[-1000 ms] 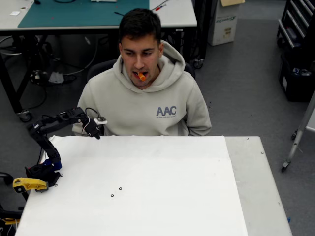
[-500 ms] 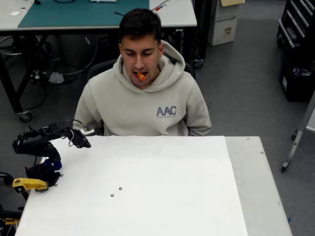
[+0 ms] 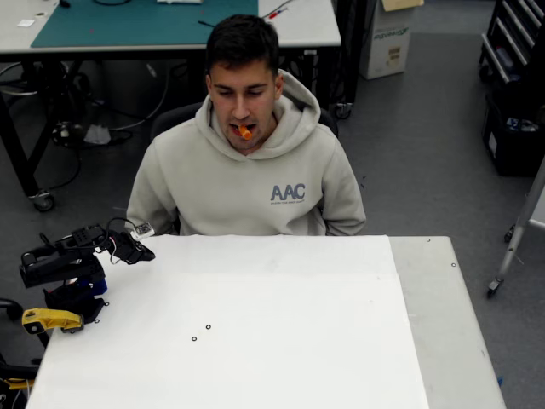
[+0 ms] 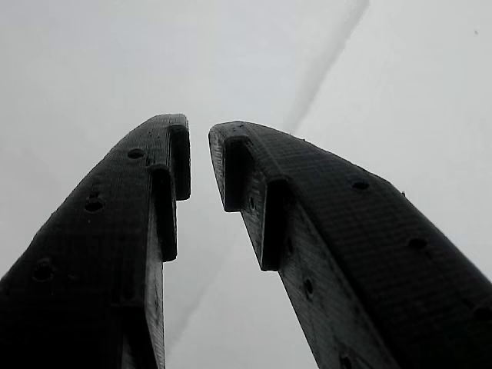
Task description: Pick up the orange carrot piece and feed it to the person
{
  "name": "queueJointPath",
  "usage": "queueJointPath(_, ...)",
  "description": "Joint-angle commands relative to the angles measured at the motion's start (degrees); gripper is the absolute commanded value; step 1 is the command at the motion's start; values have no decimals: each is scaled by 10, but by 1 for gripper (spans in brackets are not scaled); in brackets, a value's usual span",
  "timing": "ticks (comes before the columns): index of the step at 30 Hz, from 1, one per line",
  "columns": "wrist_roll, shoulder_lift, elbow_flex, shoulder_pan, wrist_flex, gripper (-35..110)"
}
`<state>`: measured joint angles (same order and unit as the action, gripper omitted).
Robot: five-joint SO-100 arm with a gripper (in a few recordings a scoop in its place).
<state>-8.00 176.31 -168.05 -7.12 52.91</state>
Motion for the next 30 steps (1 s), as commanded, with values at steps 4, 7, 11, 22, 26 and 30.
queueJointPath(4, -6, 41, 4, -8, 51, 0)
queueJointPath(7, -6, 83, 2, -7, 97, 0)
queueJointPath(11, -6, 133, 2, -7, 115, -1)
queueJointPath(22, -6, 140, 7, -7, 123, -1)
queueJointPath(26, -6, 140, 7, -7, 123, -1)
queueJointPath(30, -6, 140, 7, -7, 123, -1)
